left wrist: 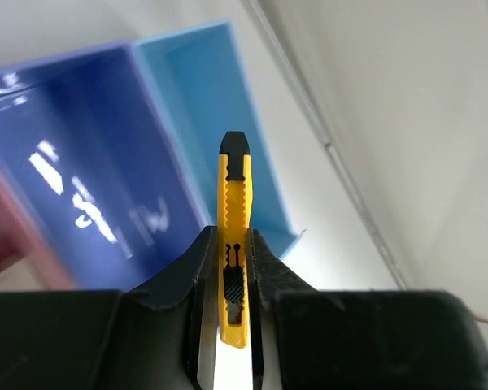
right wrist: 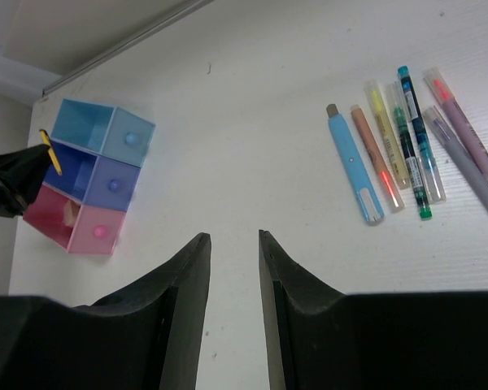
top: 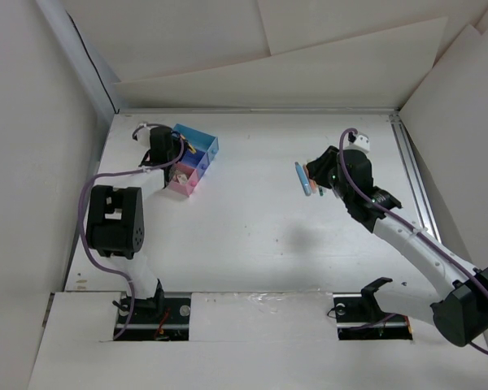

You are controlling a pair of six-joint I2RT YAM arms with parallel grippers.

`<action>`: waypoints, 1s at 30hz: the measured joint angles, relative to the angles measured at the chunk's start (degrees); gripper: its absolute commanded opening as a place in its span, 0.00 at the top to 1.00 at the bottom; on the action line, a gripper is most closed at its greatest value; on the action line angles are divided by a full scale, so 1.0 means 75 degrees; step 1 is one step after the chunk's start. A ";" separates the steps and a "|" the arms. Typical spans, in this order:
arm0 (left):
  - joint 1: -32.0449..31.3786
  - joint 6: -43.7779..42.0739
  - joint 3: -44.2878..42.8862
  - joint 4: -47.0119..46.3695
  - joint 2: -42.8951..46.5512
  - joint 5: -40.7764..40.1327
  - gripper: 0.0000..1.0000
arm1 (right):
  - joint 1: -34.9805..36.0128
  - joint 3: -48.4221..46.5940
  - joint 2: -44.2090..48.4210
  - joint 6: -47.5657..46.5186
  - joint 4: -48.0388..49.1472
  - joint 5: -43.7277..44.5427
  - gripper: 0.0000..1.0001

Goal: Sort the stationery into containers
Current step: Place the stationery in the storage box.

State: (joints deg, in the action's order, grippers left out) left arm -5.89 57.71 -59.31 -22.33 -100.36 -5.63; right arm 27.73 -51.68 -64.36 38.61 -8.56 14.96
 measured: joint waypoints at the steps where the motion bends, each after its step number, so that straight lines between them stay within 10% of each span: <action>1: 0.0000 0.0015 -0.0178 -0.0009 -0.0067 0.0012 1.00 | 0.0000 0.0000 -0.0017 -0.0003 0.0000 -0.0003 0.64; 30: -0.0265 0.0230 -0.1842 0.0347 -0.1303 -0.0149 0.73 | 0.0000 0.0000 -0.0087 -0.0003 0.0000 -0.0085 0.64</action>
State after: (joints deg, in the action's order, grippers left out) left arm -7.88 59.44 -73.12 -19.73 -110.13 -6.74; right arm 27.73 -51.68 -65.01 38.59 -8.56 14.33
